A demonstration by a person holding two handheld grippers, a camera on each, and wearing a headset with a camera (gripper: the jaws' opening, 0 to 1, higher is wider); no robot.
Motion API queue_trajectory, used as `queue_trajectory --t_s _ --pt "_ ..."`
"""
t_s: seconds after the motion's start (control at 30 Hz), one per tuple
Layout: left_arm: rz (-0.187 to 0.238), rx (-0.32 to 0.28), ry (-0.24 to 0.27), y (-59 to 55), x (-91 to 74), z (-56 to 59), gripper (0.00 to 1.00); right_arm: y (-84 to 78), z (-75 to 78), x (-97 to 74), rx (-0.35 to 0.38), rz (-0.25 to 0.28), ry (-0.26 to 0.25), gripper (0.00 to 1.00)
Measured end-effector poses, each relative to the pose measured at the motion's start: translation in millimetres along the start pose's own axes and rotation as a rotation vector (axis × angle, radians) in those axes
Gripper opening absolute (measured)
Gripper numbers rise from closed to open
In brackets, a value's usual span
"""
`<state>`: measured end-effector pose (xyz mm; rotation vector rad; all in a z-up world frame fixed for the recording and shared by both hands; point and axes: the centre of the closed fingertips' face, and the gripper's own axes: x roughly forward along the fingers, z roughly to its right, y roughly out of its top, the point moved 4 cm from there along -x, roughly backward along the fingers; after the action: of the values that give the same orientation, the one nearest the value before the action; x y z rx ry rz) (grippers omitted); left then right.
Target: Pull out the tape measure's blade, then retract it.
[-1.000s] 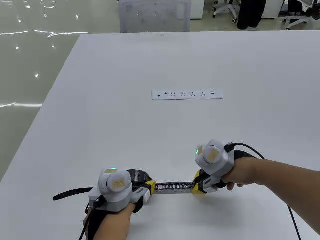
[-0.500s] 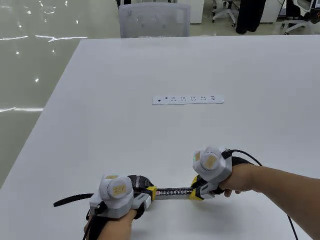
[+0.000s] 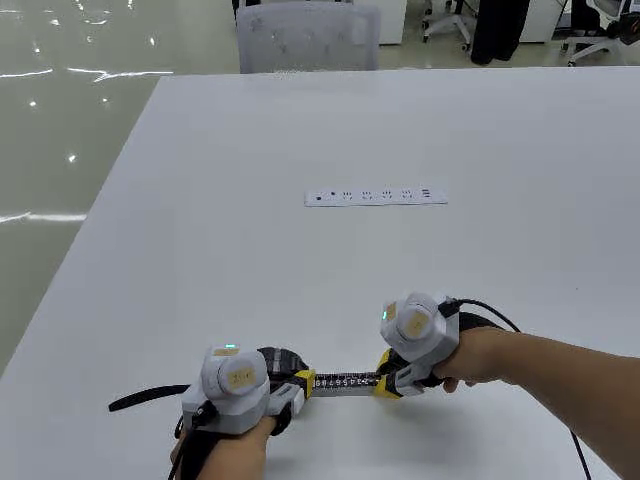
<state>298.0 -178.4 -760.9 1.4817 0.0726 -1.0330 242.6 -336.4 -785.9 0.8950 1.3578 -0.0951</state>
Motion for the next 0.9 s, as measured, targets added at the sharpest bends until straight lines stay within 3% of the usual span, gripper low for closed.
queue_trajectory --t_s 0.9 --pt "-0.003 -0.004 -0.001 0.2 -1.2 1.0 0.58 12.6 -5.2 7.0 -0.001 0.027 -0.01 0.14"
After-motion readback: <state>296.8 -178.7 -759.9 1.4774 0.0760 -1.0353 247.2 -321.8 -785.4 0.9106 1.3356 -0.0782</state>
